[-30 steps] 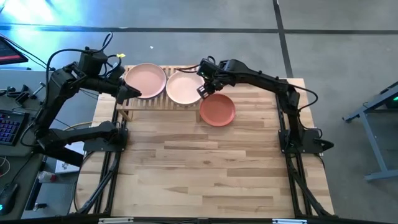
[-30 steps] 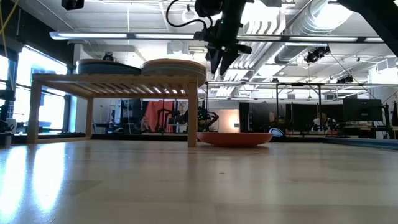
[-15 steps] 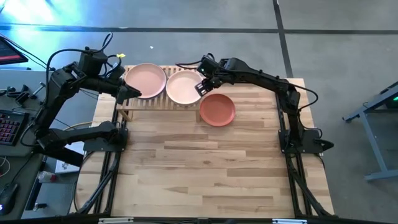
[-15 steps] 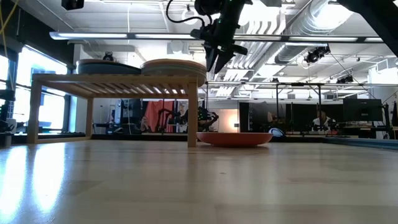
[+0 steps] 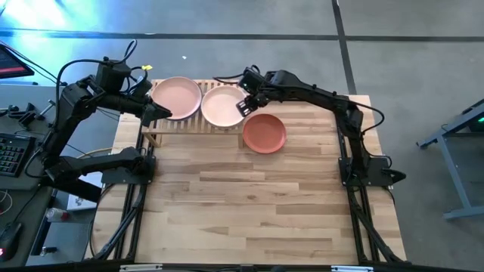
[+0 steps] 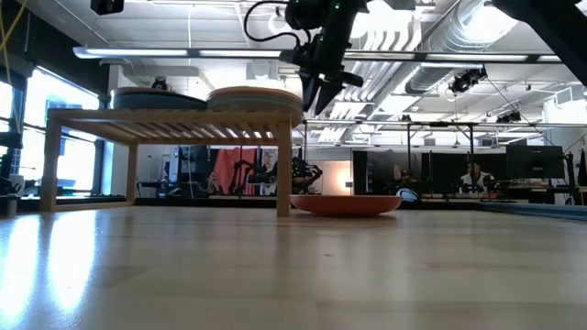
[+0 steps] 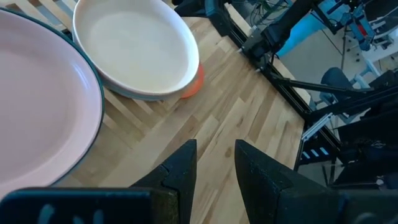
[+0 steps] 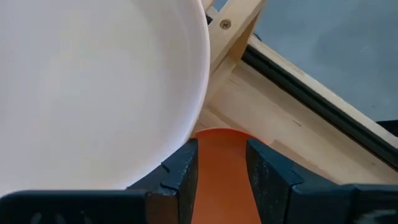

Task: Place and stack plates onto a shelf
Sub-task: Adjust the plates on the shelf

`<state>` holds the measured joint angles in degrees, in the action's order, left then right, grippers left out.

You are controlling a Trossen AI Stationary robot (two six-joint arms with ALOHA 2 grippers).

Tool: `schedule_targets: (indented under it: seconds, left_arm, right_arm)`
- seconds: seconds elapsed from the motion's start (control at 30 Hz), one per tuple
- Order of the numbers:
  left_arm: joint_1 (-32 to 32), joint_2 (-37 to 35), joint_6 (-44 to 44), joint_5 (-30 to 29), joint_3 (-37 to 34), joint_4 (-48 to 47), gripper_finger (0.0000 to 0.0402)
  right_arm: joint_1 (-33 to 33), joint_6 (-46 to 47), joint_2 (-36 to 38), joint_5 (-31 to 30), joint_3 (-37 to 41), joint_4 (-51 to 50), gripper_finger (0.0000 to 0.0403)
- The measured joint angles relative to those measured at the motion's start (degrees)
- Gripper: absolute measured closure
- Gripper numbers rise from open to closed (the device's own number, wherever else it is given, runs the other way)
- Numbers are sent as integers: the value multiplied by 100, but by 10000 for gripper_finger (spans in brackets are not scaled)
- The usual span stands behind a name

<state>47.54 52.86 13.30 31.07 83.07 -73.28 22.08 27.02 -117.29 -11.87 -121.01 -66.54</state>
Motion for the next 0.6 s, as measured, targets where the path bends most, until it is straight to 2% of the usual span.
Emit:
schedule_targets:
  seconds: [0.6]
  left_arm:
    - [1,0,-4,-17,0,0,304]
  right_arm:
    - [10,-37,-58,33,0,439,284]
